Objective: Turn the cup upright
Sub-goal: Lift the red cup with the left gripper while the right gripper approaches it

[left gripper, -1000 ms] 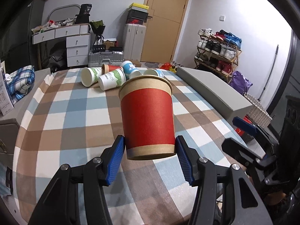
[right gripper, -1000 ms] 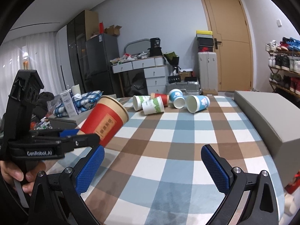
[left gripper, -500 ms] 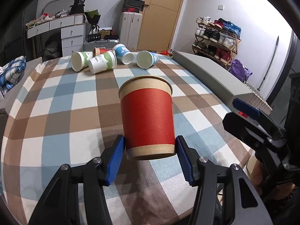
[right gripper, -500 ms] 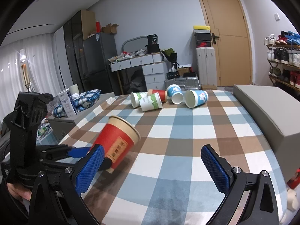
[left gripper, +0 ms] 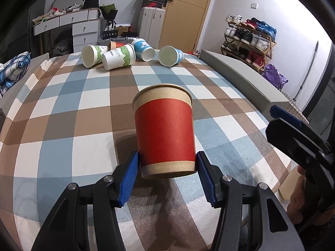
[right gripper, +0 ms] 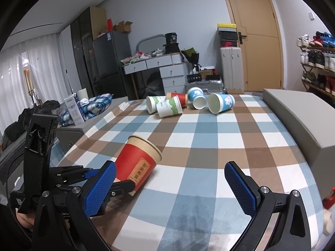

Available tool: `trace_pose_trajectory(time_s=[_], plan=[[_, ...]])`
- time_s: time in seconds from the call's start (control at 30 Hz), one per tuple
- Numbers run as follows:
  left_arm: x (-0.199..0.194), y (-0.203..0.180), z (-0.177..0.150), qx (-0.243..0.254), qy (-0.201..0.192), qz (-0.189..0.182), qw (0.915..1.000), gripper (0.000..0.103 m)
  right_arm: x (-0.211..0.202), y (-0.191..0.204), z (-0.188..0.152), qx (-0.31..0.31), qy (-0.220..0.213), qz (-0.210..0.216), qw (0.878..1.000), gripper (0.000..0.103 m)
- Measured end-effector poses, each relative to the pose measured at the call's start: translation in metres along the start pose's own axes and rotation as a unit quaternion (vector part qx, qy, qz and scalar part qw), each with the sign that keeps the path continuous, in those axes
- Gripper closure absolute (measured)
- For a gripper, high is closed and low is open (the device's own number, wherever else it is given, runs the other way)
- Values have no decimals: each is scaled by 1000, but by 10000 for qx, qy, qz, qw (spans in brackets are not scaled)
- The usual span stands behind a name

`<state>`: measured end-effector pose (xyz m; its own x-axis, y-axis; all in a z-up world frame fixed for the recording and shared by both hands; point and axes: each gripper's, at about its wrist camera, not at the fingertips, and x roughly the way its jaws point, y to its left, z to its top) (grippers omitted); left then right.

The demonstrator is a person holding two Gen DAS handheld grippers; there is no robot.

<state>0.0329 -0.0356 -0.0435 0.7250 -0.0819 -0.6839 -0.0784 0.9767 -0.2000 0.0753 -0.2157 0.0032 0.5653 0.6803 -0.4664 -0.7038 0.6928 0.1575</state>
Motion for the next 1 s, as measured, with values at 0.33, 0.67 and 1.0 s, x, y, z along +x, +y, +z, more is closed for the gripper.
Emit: trace_pose_trajectory(time_s=[0.33, 0.67, 1.0], plan=[[3, 2, 2, -34, 43, -73, 10000, 53, 0, 0, 0, 3, 0, -14, 10000, 0], [3, 3, 4, -33, 52, -103, 9999, 53, 1, -1, 0, 8, -5, -9, 10000, 0], [1, 1, 5, 36, -10, 40, 10000, 16, 1, -1, -1, 13, -4, -17, 10000, 0]])
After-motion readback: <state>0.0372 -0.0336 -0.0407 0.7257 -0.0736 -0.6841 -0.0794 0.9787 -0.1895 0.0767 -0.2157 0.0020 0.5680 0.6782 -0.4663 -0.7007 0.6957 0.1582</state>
